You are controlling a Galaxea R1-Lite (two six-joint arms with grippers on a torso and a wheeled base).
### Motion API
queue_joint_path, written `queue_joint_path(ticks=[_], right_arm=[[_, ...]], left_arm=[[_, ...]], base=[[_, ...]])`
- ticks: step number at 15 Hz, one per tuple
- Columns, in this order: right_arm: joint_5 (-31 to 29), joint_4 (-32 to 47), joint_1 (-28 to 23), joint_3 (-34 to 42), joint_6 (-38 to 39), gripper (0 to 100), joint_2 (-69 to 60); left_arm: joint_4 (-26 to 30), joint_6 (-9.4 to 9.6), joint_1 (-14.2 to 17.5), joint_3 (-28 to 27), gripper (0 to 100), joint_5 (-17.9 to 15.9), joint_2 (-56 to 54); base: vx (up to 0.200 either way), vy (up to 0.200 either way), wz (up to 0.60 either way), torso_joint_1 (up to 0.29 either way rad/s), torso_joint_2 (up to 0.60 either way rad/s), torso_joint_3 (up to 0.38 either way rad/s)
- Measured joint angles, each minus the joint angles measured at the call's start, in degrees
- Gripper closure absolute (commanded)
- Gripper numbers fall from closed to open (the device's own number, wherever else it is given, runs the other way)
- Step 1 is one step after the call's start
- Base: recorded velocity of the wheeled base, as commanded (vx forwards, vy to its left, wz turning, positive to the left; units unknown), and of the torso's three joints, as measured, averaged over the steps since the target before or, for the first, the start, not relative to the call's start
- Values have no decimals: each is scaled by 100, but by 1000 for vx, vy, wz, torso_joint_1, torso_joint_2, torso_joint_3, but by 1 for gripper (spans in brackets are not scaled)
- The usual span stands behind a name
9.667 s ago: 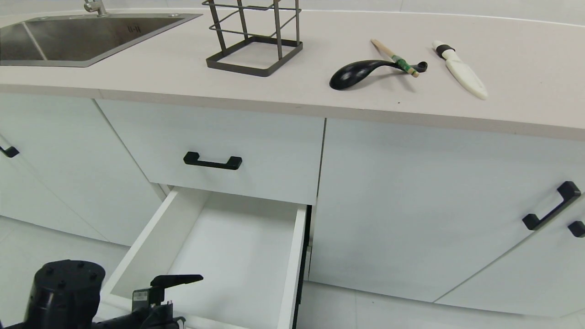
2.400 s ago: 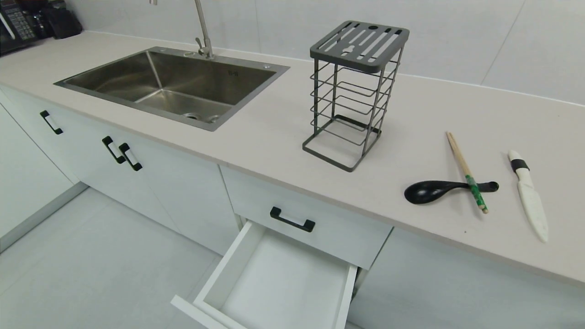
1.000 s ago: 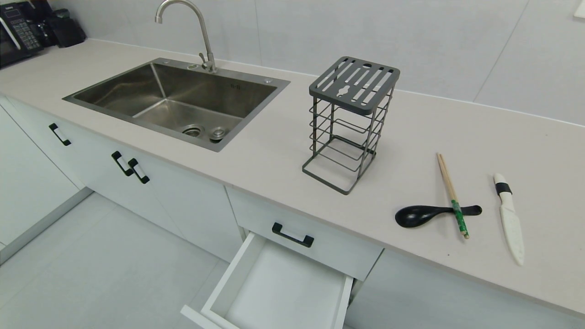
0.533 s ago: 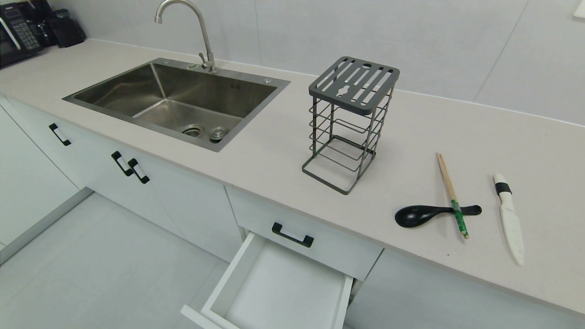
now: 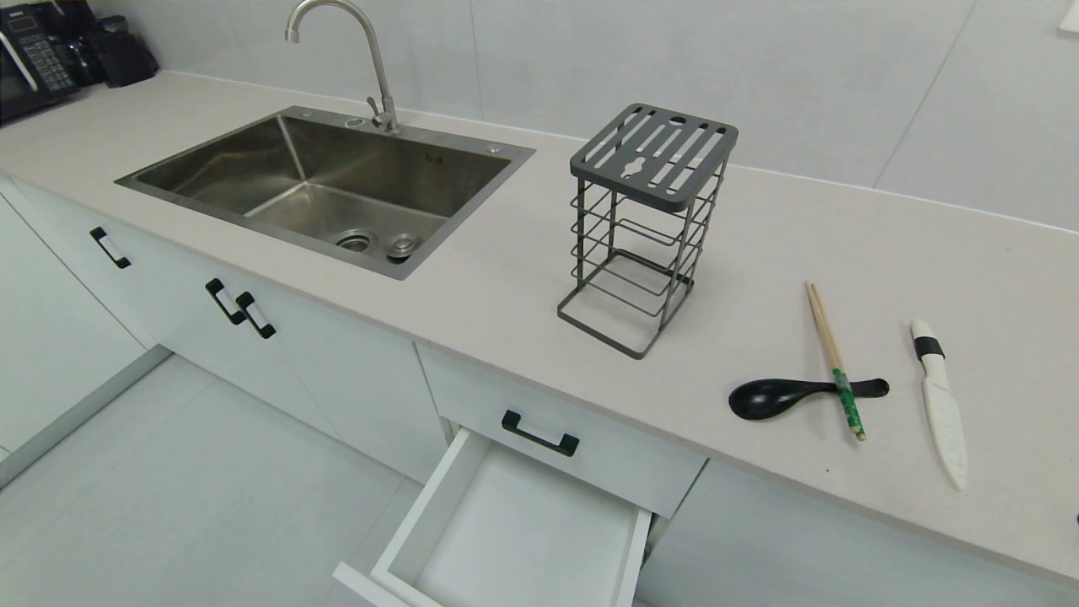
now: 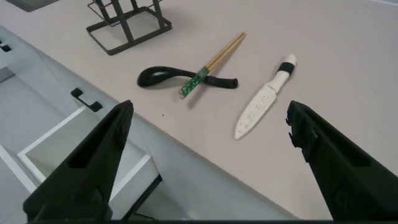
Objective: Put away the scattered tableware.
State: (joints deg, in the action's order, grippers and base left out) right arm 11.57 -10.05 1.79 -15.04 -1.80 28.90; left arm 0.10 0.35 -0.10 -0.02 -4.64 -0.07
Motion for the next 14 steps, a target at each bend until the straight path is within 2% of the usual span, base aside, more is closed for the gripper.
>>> queue_joint_path(ticks=[5,7,11,14], right_arm=[[129,30,33,-562,0,0,1130],[105,190,193,-741,-7,0,1542],[-332,493,630,-1007,-88,0,2330],[-402,510,749,-1315,-77,0,2981]], left_arm=[[0,-2,0,0,0,0,0],[0,-2,0,-2,0,0,0],[0,-2,0,-2,0,0,0],[0,0,0,-2,0,0,0]], base=[[0,0,0,0,0,0],[0,0,0,0,0,0],[0,0,0,0,0,0],[0,0,0,0,0,0]])
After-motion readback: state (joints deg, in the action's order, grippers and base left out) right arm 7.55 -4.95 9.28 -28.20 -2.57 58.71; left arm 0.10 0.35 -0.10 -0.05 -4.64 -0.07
